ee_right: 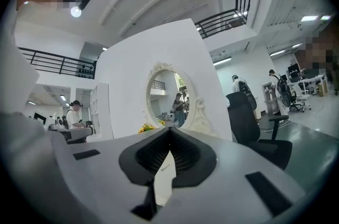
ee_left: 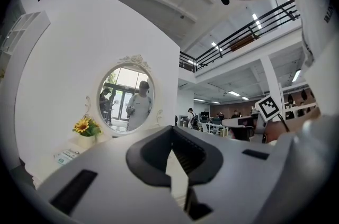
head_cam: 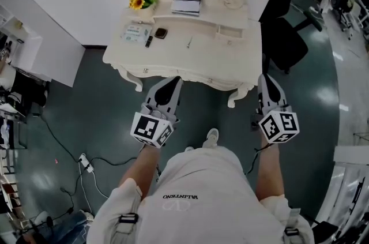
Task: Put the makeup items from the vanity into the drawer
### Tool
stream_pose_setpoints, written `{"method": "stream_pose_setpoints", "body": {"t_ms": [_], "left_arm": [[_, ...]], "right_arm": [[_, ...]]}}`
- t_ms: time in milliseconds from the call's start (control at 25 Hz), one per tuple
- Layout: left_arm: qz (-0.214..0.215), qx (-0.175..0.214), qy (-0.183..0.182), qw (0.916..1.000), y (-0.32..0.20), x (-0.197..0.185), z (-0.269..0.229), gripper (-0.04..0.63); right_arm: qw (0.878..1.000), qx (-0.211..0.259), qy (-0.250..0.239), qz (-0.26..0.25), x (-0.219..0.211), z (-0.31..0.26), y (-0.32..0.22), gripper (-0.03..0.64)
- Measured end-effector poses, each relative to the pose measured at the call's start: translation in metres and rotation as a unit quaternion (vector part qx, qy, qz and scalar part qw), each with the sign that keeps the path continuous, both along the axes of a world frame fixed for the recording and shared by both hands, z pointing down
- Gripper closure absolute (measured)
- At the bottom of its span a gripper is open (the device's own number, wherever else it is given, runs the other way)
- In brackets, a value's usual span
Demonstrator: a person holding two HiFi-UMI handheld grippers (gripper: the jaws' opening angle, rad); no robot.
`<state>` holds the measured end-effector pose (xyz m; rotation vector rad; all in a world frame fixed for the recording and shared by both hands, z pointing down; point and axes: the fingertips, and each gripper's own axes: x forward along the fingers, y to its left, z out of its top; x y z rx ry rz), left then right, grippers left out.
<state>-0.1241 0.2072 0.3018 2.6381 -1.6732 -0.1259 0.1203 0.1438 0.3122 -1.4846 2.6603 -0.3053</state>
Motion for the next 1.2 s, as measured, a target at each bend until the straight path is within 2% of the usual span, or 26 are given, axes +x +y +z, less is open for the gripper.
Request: {"method": "stream_pose_setpoints", "body": {"t_ms": [360, 680, 960, 1200], "left_arm": [[-0.022, 0.000, -0.006, 0.9997, -0.050, 0.030, -0.003, 0.594], [-0.046, -0.010, -0.009, 0.9988, -0.070, 0.042, 0.005, 0.594], [-0.057, -0.021, -0.009, 0.9981, -0.090, 0.034, 0.007, 0.594], [-0.064, -0.042, -0.007, 0.9971, -0.126, 0.012, 0.029, 0.594]], "right_arm": [[0.999, -0.004, -0.012, -0.029, 0.019, 0.005, -0.057, 0.606], [0.998, -0.016, -0.021, -0.053, 0.026, 0.017, -0.088, 0.606], [0.997, -0.031, -0.021, -0.063, 0.016, 0.027, -0.113, 0.606], [0.996, -0.051, -0.008, -0.067, -0.005, 0.047, -0.138, 0.606]]}}
